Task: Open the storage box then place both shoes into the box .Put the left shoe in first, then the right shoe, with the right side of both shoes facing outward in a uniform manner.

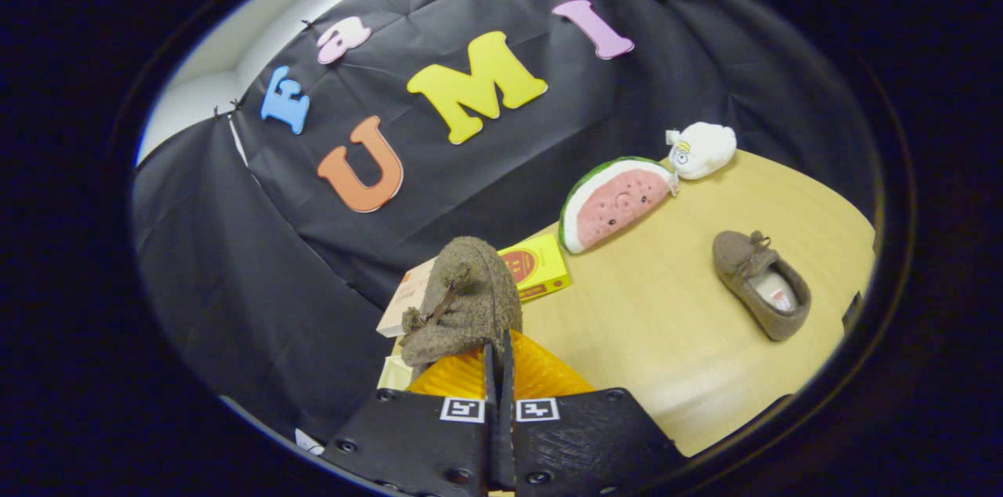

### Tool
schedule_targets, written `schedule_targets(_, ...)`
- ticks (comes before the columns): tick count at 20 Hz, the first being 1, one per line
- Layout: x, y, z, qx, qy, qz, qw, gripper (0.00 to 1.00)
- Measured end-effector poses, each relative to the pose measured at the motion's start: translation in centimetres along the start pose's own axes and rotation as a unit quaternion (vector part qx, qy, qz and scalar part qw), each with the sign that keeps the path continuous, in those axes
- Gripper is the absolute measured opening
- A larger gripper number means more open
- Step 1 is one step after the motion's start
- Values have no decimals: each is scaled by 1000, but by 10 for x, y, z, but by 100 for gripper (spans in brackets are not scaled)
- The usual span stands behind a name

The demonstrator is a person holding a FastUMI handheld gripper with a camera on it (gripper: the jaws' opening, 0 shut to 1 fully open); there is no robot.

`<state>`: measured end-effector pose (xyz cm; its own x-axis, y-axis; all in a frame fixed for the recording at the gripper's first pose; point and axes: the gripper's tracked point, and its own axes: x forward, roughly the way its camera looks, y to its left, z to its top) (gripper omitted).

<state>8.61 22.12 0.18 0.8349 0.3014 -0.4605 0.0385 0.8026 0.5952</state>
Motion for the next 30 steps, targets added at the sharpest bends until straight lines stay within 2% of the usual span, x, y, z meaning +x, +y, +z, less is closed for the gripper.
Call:
schedule_targets(3, 8, 42, -20, -9, 4, 20, 1000, 0)
schedule_targets(9, 31, 87, -71, -26, 21, 23, 999, 0)
schedule_targets(15, 61, 89, -109, -39, 25, 3, 999, 0)
schedule_targets(20, 77, 97, -139, -20, 43, 3, 999, 0)
schedule_targets(23, 82, 100, -158, -40, 54, -6, 998, 0)
schedule_targets(26, 88, 103, -175, -44, 73, -3, 996, 3)
schedule_targets(30, 91, 108, -190, -78, 94, 14, 992, 20)
